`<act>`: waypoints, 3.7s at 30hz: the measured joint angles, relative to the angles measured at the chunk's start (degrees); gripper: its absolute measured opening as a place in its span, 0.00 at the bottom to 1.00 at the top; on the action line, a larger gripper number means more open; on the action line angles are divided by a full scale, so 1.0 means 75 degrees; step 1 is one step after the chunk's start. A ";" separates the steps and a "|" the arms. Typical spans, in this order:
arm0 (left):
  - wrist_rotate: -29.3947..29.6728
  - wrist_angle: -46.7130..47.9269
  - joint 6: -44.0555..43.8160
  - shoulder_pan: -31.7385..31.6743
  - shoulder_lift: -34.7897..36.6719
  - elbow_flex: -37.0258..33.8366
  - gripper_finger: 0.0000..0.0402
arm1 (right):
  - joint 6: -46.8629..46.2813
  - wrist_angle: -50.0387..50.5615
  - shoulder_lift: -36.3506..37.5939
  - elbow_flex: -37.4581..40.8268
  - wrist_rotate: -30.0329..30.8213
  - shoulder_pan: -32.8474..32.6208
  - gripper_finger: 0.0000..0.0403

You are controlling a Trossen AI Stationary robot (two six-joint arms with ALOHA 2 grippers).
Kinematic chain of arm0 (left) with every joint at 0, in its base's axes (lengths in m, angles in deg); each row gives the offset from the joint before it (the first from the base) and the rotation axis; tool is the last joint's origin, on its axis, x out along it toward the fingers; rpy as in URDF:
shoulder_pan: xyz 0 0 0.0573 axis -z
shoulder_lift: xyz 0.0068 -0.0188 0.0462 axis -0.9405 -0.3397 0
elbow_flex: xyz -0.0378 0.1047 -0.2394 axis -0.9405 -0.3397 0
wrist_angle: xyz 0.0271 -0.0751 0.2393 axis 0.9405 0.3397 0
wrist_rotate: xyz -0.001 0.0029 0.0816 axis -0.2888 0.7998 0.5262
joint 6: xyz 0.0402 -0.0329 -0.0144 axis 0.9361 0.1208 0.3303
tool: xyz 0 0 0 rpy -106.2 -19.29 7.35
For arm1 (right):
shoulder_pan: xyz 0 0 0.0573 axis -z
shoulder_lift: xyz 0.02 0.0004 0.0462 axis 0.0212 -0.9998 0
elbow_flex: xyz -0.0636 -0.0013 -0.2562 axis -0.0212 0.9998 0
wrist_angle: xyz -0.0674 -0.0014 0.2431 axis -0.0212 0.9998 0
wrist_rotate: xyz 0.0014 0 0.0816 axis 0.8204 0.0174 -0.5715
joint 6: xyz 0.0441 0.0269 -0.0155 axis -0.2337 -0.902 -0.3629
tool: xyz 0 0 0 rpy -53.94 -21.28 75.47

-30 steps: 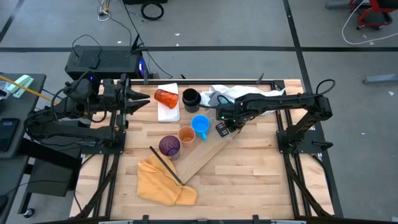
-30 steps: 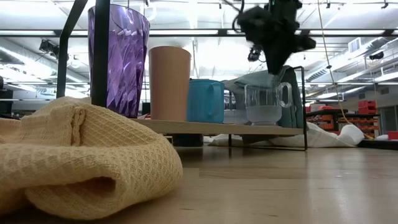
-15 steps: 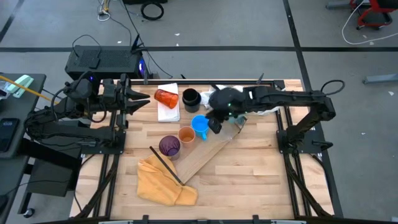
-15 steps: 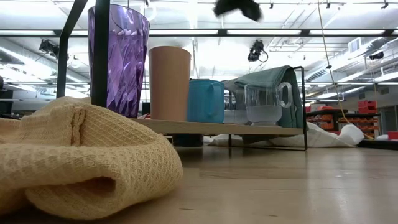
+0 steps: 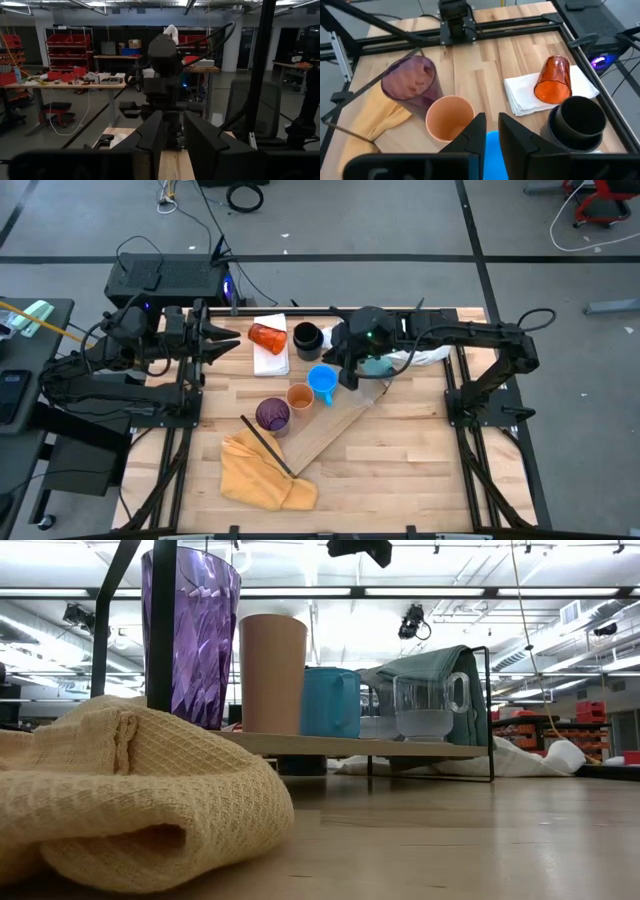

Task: Stack small to large cups/mugs on shelf
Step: Remove the black cup from the dark blue mug

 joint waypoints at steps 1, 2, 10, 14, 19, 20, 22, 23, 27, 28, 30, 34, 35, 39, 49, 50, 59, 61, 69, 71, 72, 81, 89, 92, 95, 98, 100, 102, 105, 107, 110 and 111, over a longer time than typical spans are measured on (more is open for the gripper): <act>0.0003 0.0003 -0.0005 0.0000 -0.0004 0.0000 0.21 | 0.0034 0.0014 0.0000 0.0006 0.0000 0.0000 0.14; 0.0005 0.0004 -0.0005 0.0003 -0.0006 0.0000 0.20 | 0.0073 0.0001 0.0000 0.0006 0.0000 0.0000 0.14; 0.0546 0.0006 -0.0208 0.0000 -0.0012 0.0000 0.21 | 0.0403 -0.0035 0.0000 0.0008 -0.0317 0.0404 0.12; 0.0853 0.0000 -0.0250 0.0003 -0.0057 0.0000 0.22 | 0.0725 -0.0310 -0.0006 0.0012 -0.0990 0.0753 0.09; 0.1037 -0.0010 -0.0489 0.0000 -0.0111 0.0000 0.20 | 0.1170 -0.0471 -0.0006 0.0012 -0.1691 0.0991 0.08; 0.1035 -0.0011 -0.0575 0.0000 -0.0114 0.0000 0.20 | 0.1245 -0.0447 -0.0006 0.0012 -0.1742 0.1007 0.08; 0.1031 -0.0008 -0.0611 0.0003 -0.0143 0.0000 0.19 | 0.1360 -0.0426 -0.0006 0.0012 -0.1751 0.1040 0.08; 0.1029 -0.0008 -0.0611 0.0003 -0.0166 0.0000 0.19 | 0.1378 -0.0426 -0.0006 0.0012 -0.1749 0.1041 0.08; 0.1029 -0.0003 -0.0532 0.0000 -0.0164 0.0000 0.21 | 0.1368 -0.0403 -0.0006 0.0012 -0.1754 0.1099 0.09; 0.1029 -0.0005 -0.0447 0.0000 -0.0161 0.0000 0.21 | 0.1331 -0.0398 -0.0006 0.0012 -0.1754 0.1110 0.09; 0.1027 -0.0005 -0.0404 0.0000 -0.0157 0.0000 0.21 | 0.1154 -0.0400 -0.0006 0.0012 -0.1754 0.1159 0.09; 0.1025 -0.0003 -0.0376 0.0000 -0.0157 0.0000 0.21 | 0.0740 -0.0406 -0.0006 0.0012 -0.1743 0.1192 0.08; 0.1023 0.0000 -0.0348 0.0000 -0.0157 0.0000 0.21 | 0.0695 -0.0405 -0.0006 0.0012 -0.1745 0.1189 0.08; 0.1020 0.0003 -0.0334 0.0000 -0.0160 0.0000 0.20 | 0.0455 -0.0408 -0.0006 0.0012 -0.1663 0.1183 0.08; 0.1017 0.0006 -0.0320 0.0000 -0.0160 0.0000 0.23 | 0.0350 -0.0396 -0.0093 0.0019 -0.1603 0.1183 0.10; 0.1017 0.0008 -0.0327 0.0000 -0.0160 0.0000 0.23 | 0.0347 -0.0367 -0.0108 0.0025 -0.1600 0.1183 0.11; 0.0874 0.0056 -0.0406 0.0001 -0.0160 0.0000 0.22 | 0.0247 -0.0395 -0.0163 0.0017 -0.1602 0.1180 0.13; 0.0874 0.0056 -0.0407 0.0003 -0.0160 0.0000 0.22 | 0.0282 -0.0334 -0.0163 0.0017 -0.1600 0.1180 0.13; 0.0874 0.0063 -0.0407 0.0000 -0.0160 0.0000 0.23 | 0.1041 -0.0188 -0.0227 0.0099 -0.1554 0.1244 0.16; 0.0874 0.0069 -0.0404 0.0001 -0.0160 0.0000 0.22 | 0.1298 -0.0179 -0.0243 0.0114 -0.1320 0.1371 0.18; 0.0874 0.0070 -0.0404 0.0001 -0.0160 0.0000 0.22 | 0.1418 -0.0222 -0.0298 0.0113 -0.1203 0.1466 0.19; 0.0873 0.0124 -0.0404 0.0003 -0.0160 0.0000 0.23 | 0.0265 -0.0287 -0.1322 -0.0026 -0.0713 0.2541 0.27; 0.0874 0.0140 -0.0406 0.0001 -0.0160 0.0000 0.22 | -0.0962 0.0990 -0.3067 -0.2267 -0.0714 0.2630 0.26; 0.0874 0.0143 -0.0403 0.0000 -0.0160 0.0000 0.21 | -0.0939 0.2121 -0.3754 -0.3531 -0.0651 0.2745 0.26; 0.0874 0.0149 -0.0400 0.0000 -0.0160 0.0000 0.22 | -0.0933 0.2977 -0.4290 -0.4483 -0.0650 0.2896 0.26; 0.0874 0.0171 -0.0395 0.0003 -0.0160 0.0000 0.23 | -0.0932 0.3473 -0.4649 -0.4951 -0.0661 0.3004 0.26; 0.0874 0.0169 -0.0393 0.0003 -0.0160 0.0000 0.23 | -0.0967 0.3643 -0.4796 -0.5080 -0.0749 0.3047 0.26; 0.0872 0.0169 -0.0387 0.0003 -0.0160 0.0000 0.23 | -0.1000 0.3649 -0.4876 -0.5115 -0.0852 0.3057 0.26; 0.0874 0.0169 -0.0387 0.0003 -0.0160 0.0000 0.22 | -0.1019 0.3625 -0.5005 -0.5117 -0.0882 0.3032 0.26; 0.0874 0.0169 -0.0387 0.0003 -0.0160 0.0000 0.22 | -0.1092 0.3608 -0.5095 -0.5117 -0.0880 0.3025 0.26; 0.0872 0.0169 -0.0387 0.0003 -0.0160 0.0000 0.22 | -0.1204 0.3571 -0.5207 -0.5117 -0.0880 0.3031 0.26; 0.0874 0.0169 -0.0387 0.0003 -0.0160 0.0000 0.23 | -0.1237 0.3557 -0.5229 -0.5117 -0.0880 0.3033 0.26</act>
